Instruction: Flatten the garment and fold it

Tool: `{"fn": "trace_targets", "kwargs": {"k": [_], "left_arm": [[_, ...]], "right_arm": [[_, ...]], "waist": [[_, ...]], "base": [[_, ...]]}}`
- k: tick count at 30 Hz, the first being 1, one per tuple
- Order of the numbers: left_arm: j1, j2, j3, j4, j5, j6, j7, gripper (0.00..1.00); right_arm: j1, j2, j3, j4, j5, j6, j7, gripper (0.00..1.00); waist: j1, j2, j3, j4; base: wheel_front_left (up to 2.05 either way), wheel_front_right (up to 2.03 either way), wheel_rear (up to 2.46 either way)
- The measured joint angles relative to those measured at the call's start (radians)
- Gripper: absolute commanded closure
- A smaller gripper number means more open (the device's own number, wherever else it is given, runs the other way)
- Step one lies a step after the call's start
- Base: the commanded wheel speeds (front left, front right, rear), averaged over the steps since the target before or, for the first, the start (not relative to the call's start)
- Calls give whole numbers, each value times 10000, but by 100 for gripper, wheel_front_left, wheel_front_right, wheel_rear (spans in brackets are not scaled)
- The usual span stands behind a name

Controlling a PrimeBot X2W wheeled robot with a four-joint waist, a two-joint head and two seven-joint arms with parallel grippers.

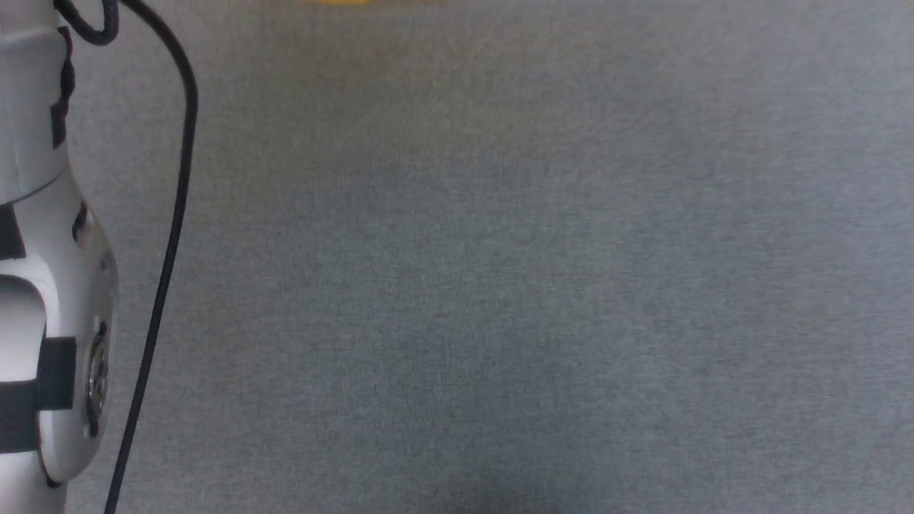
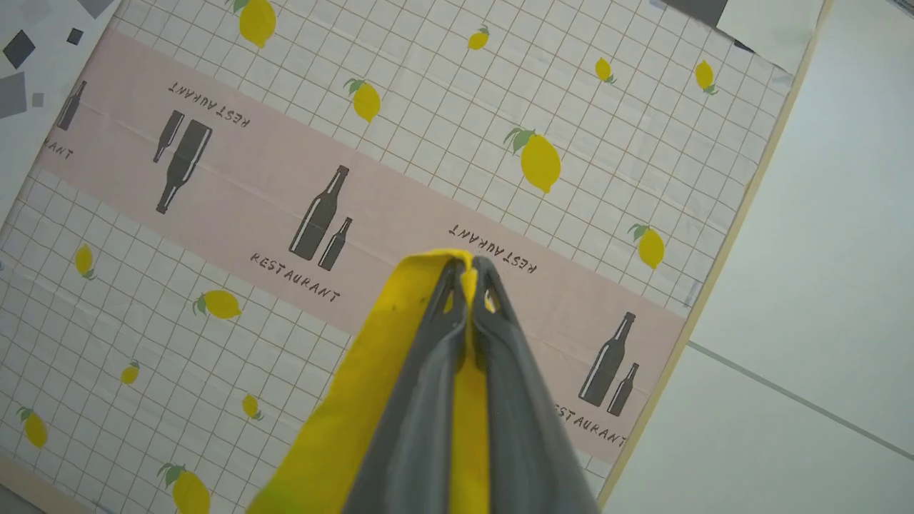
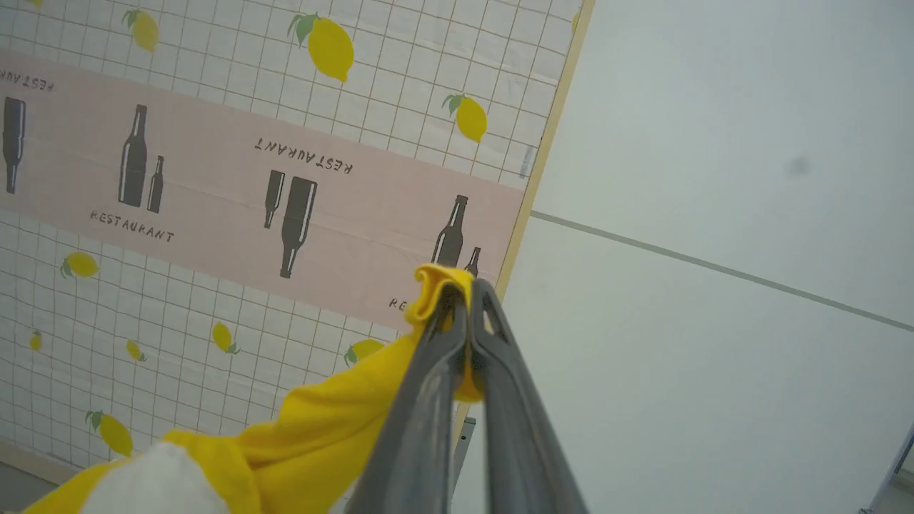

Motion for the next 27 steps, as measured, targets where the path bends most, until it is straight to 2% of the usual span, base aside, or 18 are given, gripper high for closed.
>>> {"fn": "trace_targets", "kwargs": {"k": [5, 9, 16, 21, 24, 27], "left_arm": [[2, -61, 290, 163, -215, -617, -922, 100], [140, -35, 228, 295, -368, -1162, -1189, 100], [1120, 36, 337, -81, -920, -1747, -1235, 100], [2491, 144, 196, -1214, -1267, -2061, -872, 100], [3710, 328, 107, -2176, -1388, -2119, -562, 100], [5126, 460, 184, -3078, -1689, -2059, -362, 100]], "right_arm": [[-151, -293, 301, 495, -201, 0, -537, 100], [-149, -497, 662, 765, -88, 0, -825, 100], [572, -993, 1605, 679, 999, 0, -1221, 100], [2017, -1620, 2042, -554, 2406, 2, -1212, 100], [3286, -2090, 1783, -1799, 3281, 0, -991, 100], [4791, -2284, 1264, -2924, 3891, 0, -685, 100]], "waist": [[1, 0, 1022, 185], [1, 0, 1775, 341], [2, 0, 2640, 567], [1, 0, 2600, 684], [1, 0, 2329, 721], [0, 0, 1996, 740]], "base": [[0, 0, 0], [0, 0, 0], [0, 0, 0], [0, 0, 0], [0, 0, 0], [0, 0, 0]]}}
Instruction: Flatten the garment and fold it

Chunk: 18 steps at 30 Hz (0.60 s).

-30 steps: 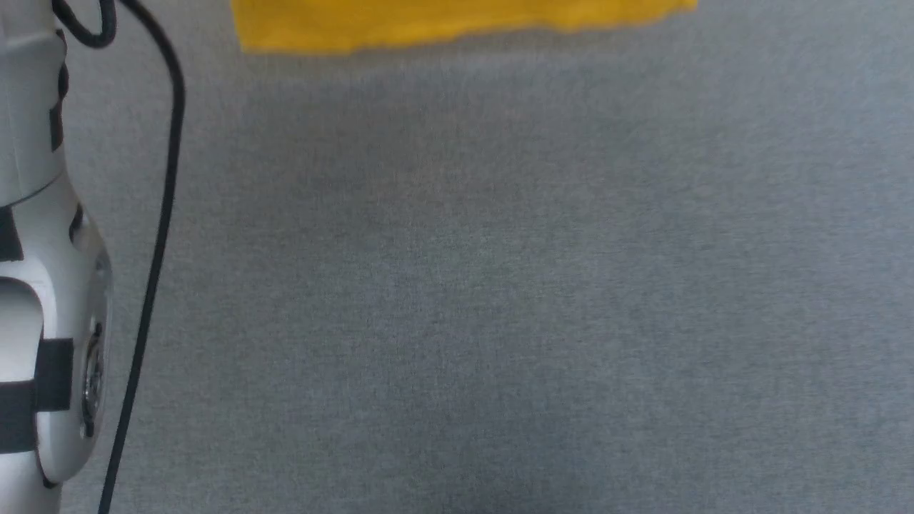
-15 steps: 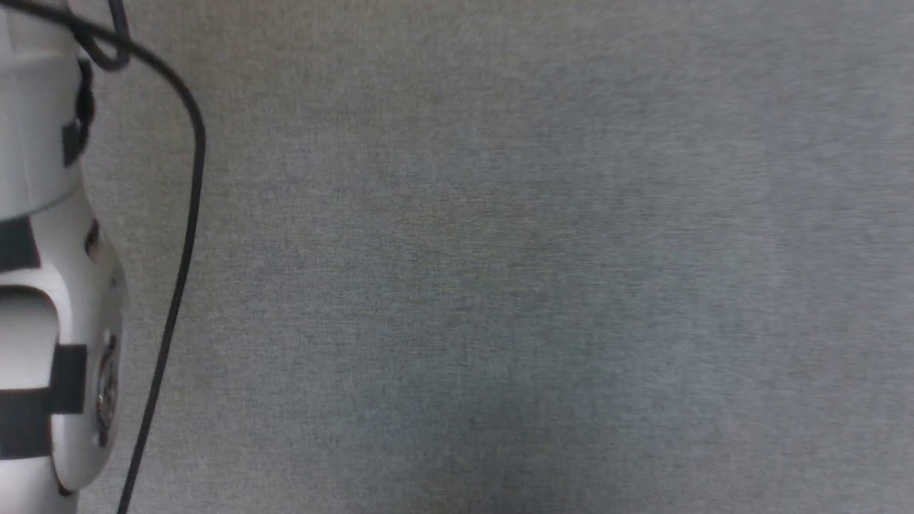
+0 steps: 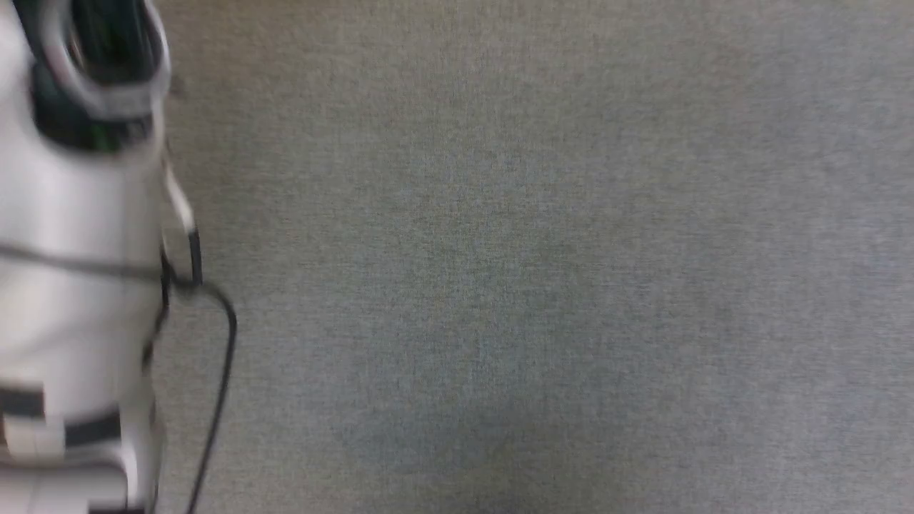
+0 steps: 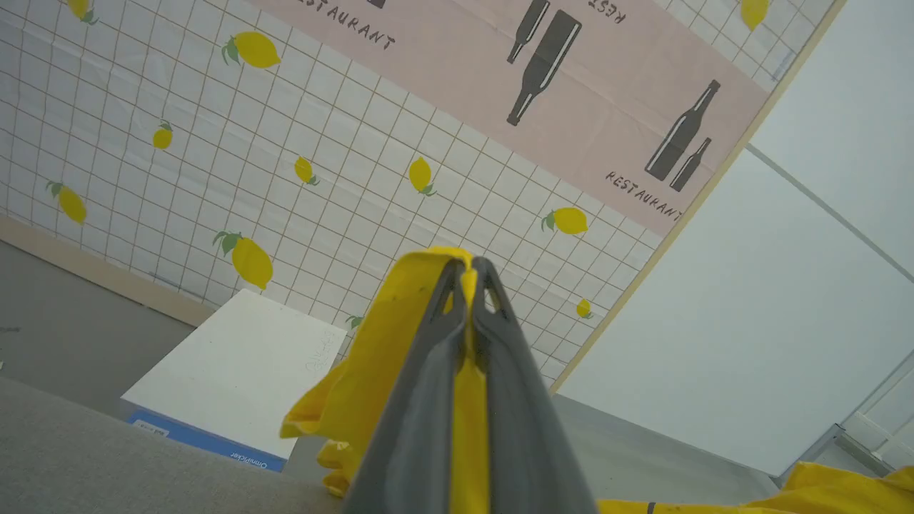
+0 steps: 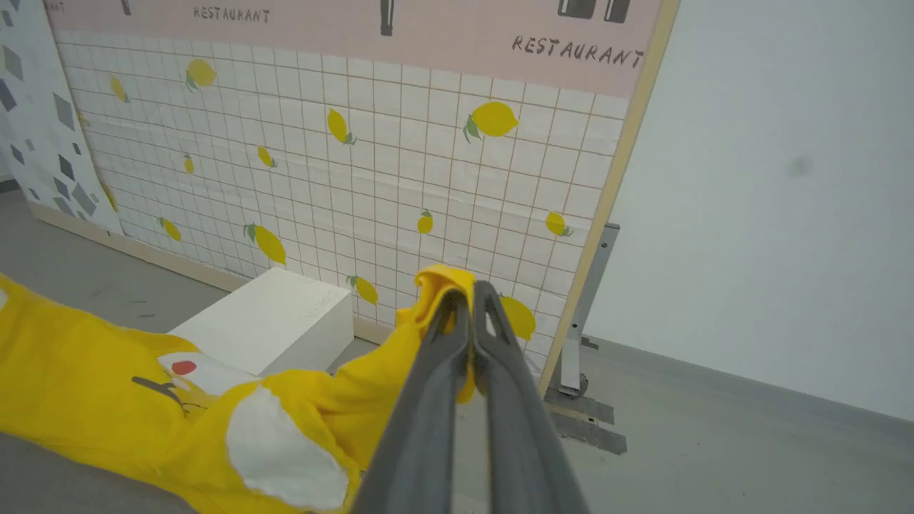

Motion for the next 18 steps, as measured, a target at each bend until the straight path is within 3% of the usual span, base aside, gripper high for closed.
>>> {"fn": "trace_targets", "kwargs": {"k": [6, 10, 18], "left_arm": [[3511, 288, -4, -1741, -215, 522, 238, 100], [5859, 253, 165, -2537, -443, 1003, 240, 100], [9769, 52, 476, -2918, -1327, 1294, 196, 100]], "right_arm": [[3823, 190, -1584, -2418, 493, 0, 807, 100], [6080, 1028, -2539, -3544, 485, 0, 1281, 100], [9628, 3091, -4243, -4888, 261, 0, 1952, 100]], "waist": [[-2, 0, -955, 24], [-2, 0, -1684, 34], [-3, 0, -3200, 26]], "base": [[0, 0, 0], [0, 0, 0], [0, 0, 0]]}}
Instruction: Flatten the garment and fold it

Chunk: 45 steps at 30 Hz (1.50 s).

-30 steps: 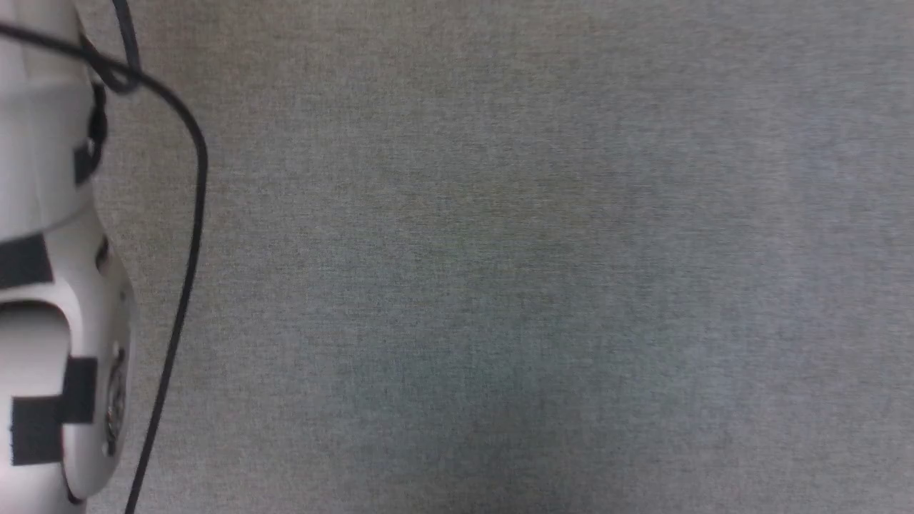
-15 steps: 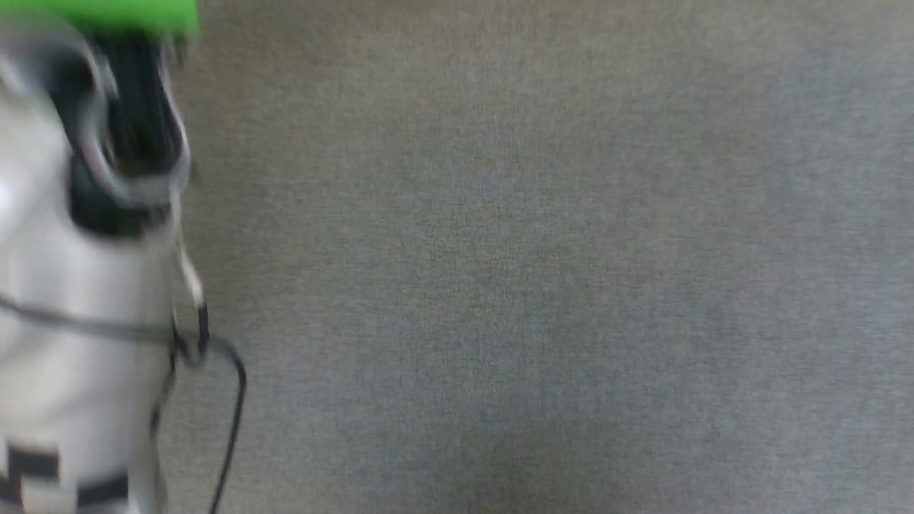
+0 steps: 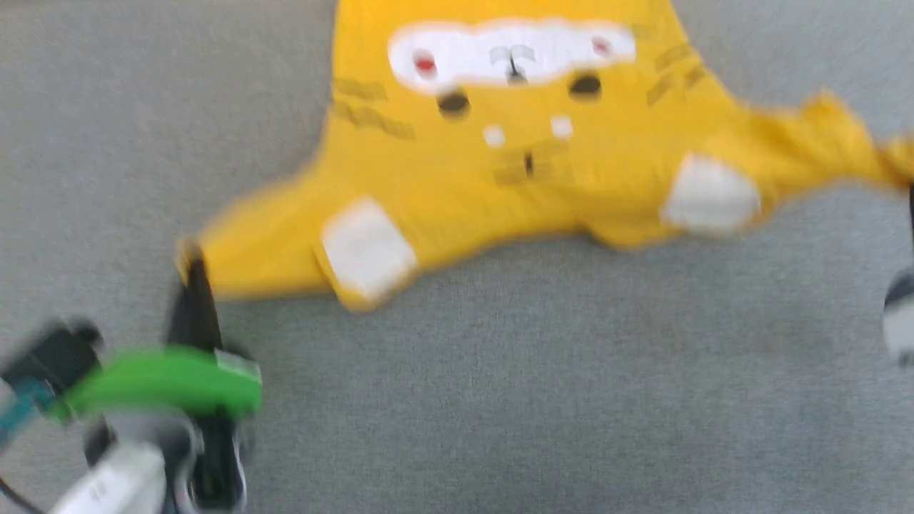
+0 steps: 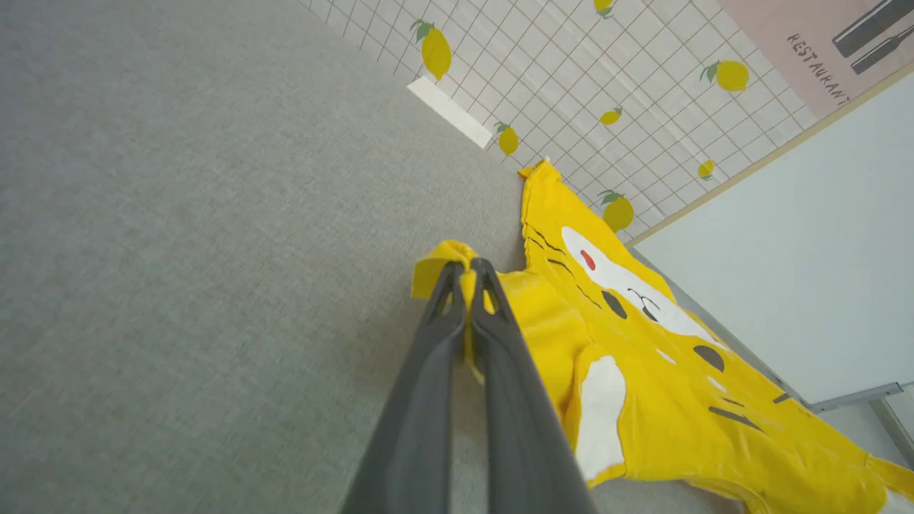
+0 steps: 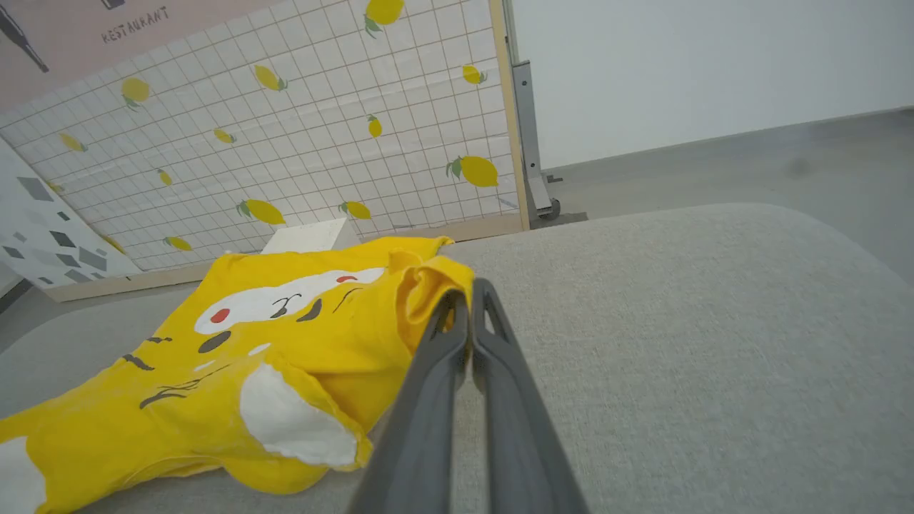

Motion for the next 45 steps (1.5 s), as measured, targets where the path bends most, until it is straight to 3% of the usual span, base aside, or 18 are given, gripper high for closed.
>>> {"fn": "trace_targets", "kwargs": {"k": [3, 8, 15, 23, 29, 30, 31, 32, 35, 39, 45], "left_arm": [[1370, 29, -136, 69, -309, -15, 368, 100], [3057, 251, -481, 140, -784, -144, 1085, 100], [4434, 999, -713, 414, -721, 67, 1732, 100], [5517, 1540, -479, 290, -755, 307, 2025, 100], [5609, 1676, -272, -40, -717, 445, 1967, 100], [5576, 1674, -305, -82, -715, 445, 1967, 100], [5562, 1670, -337, -109, -711, 445, 1967, 100], [5542, 1670, -376, -136, -690, 445, 1969, 100], [5428, 1643, -468, -247, -635, 447, 1973, 100], [5205, 1544, -594, -407, -594, 445, 1948, 100], [4707, 1429, -857, -692, -161, 447, 1747, 100]], "right_arm": [[1248, 625, -566, -226, 0, 0, 366, 100], [3271, 1005, -1327, -251, 21, 0, 1145, 100], [4925, 1170, -2098, 140, 46, 0, 2040, 100], [6450, 1191, -2286, 604, 629, 2, 3290, 100], [6770, 1197, -2418, 750, 790, 2, 3103, 100], [6719, 1193, -2351, 815, 780, 2, 3020, 71], [6674, 1200, -2334, 884, 757, 2, 2920, 55], [6536, 1216, -2374, 1009, 729, 0, 2742, 0], [6236, 1189, -2052, 849, 405, -2, 2696, 0], [5244, 1187, -2019, -280, -23, -2, 2857, 0], [2401, -79, -1847, -1225, -840, -2, 3400, 0]], "waist": [[0, 0, -569, 10], [-1, 0, -1435, 44], [-1, 0, -2293, 110], [0, 0, -2642, 86], [0, 0, -2637, 141], [0, 0, -2648, 144], [0, 0, -2659, 146], [0, 0, -2672, 144], [-1, 0, -2683, 143], [0, 0, -2524, 154], [0, 0, -2019, 264]], "base": [[0, 0, 0], [0, 0, 0], [0, 0, 0], [0, 0, 0], [0, 0, 0], [0, 0, 0], [0, 0, 0], [0, 0, 0], [0, 0, 0], [0, 0, 0], [0, 0, 0]]}}
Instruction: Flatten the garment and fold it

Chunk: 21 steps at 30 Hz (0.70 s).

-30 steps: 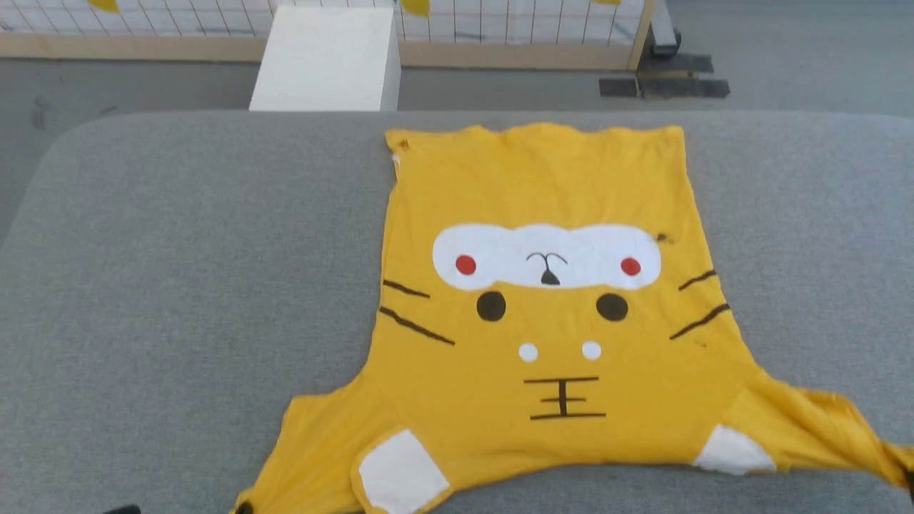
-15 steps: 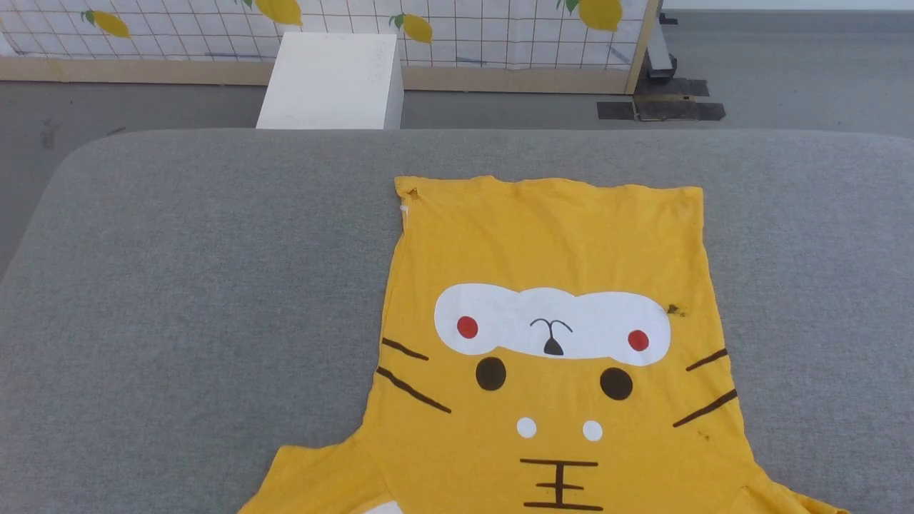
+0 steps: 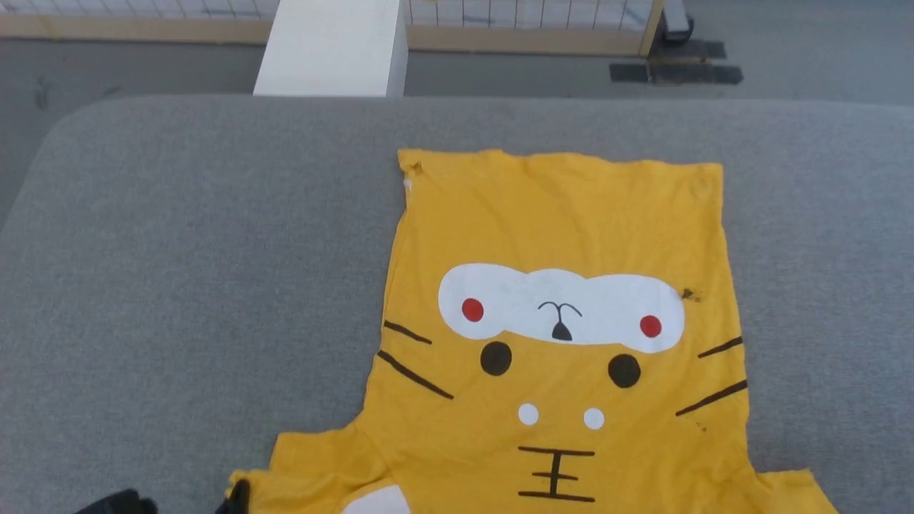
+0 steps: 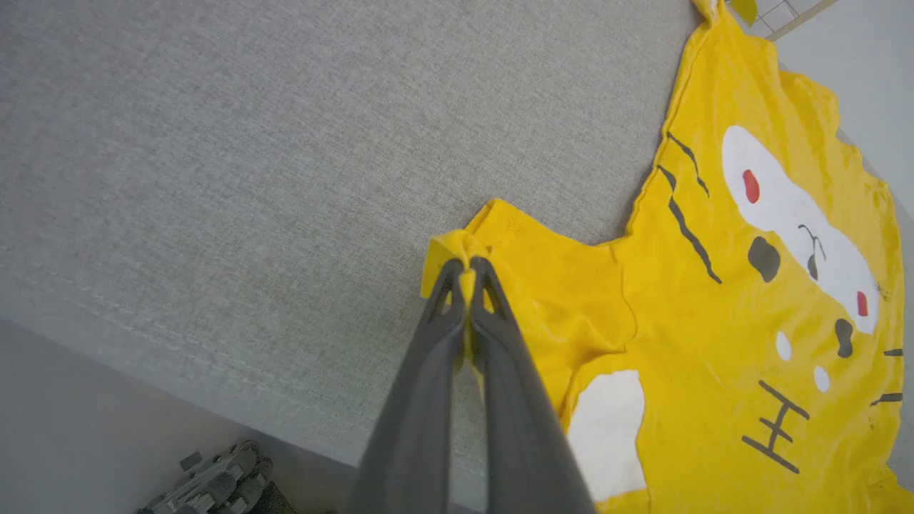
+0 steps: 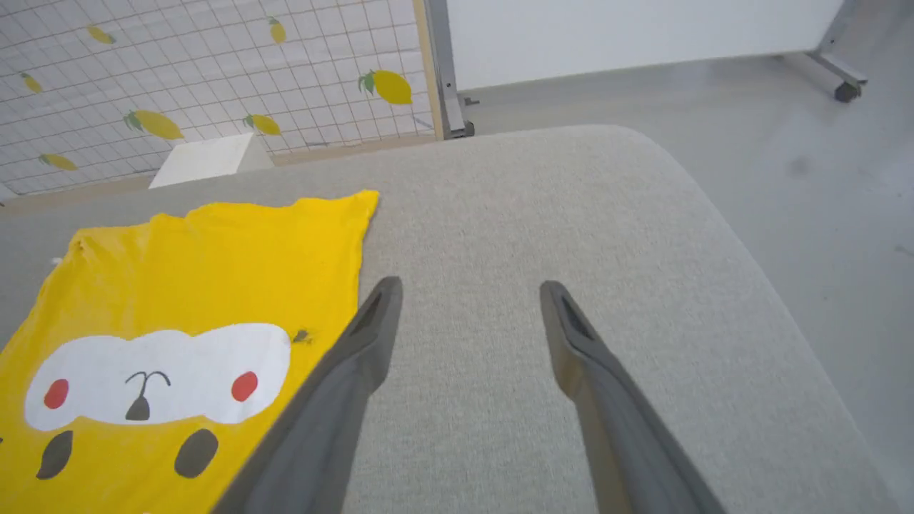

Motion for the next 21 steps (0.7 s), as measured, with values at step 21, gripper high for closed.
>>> {"fn": "trace_targets", "kwargs": {"k": [21], "left_arm": [[-2639, -667, -1528, -566, 1329, -171, -290, 100]], "right_arm": [[-7131, -2196, 2102, 5486, -1657, 2, 926, 0]], "waist": [[2, 0, 3286, 1341]], "base": [[0, 0, 0]]}}
